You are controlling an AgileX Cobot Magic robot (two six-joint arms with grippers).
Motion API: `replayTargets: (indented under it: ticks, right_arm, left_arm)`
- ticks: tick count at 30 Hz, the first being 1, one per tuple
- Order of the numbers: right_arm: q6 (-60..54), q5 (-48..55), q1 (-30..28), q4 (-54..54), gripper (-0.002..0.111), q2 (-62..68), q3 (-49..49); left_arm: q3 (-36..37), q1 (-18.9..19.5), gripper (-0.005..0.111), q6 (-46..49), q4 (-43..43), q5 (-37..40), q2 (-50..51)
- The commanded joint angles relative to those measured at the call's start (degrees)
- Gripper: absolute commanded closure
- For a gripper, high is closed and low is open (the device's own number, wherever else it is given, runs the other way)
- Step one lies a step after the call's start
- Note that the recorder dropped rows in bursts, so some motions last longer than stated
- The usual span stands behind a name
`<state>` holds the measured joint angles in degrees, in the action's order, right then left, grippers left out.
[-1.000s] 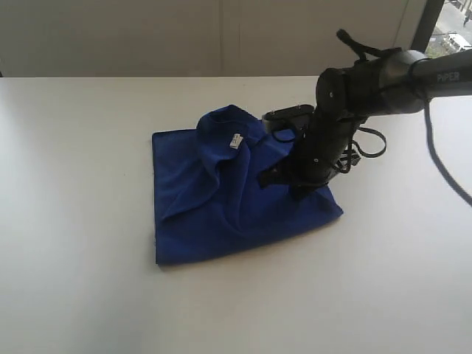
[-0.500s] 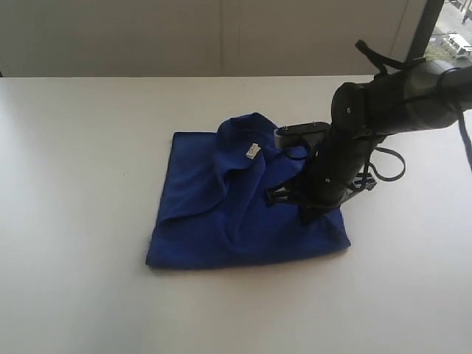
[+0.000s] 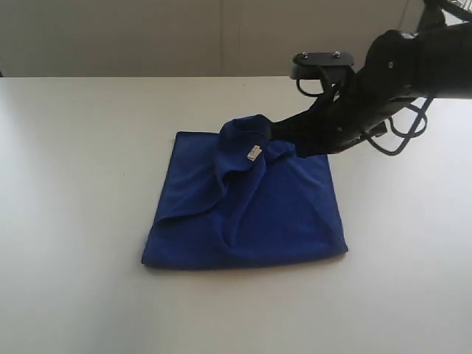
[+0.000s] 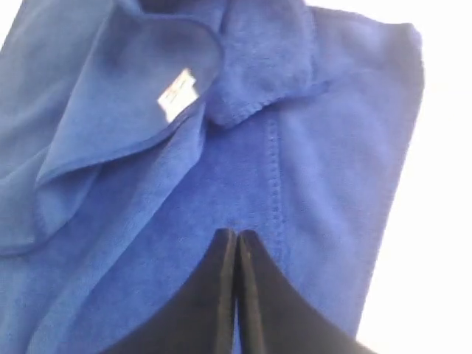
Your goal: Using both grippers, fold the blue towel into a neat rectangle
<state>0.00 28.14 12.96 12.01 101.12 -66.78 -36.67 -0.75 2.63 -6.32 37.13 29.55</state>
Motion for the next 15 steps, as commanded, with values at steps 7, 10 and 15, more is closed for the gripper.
replayTargets:
  ticks: [7, 10, 15]
  right_arm:
    - [0.0, 4.24, -7.85, 2.14, 0.108, 0.2, 0.18]
    - [-0.3, 4.38, -7.85, 1.85, 0.108, 0.2, 0.18]
    - [-0.3, 4.79, -7.85, 1.85, 0.108, 0.2, 0.18]
  left_arm:
    - [0.22, 0.06, 0.107, 3.71, 1.44, 0.66, -0.27]
    - [0.22, 0.06, 0.107, 3.71, 1.44, 0.66, -0.27]
    - [0.22, 0.06, 0.107, 3.71, 1.44, 0.66, -0.27]
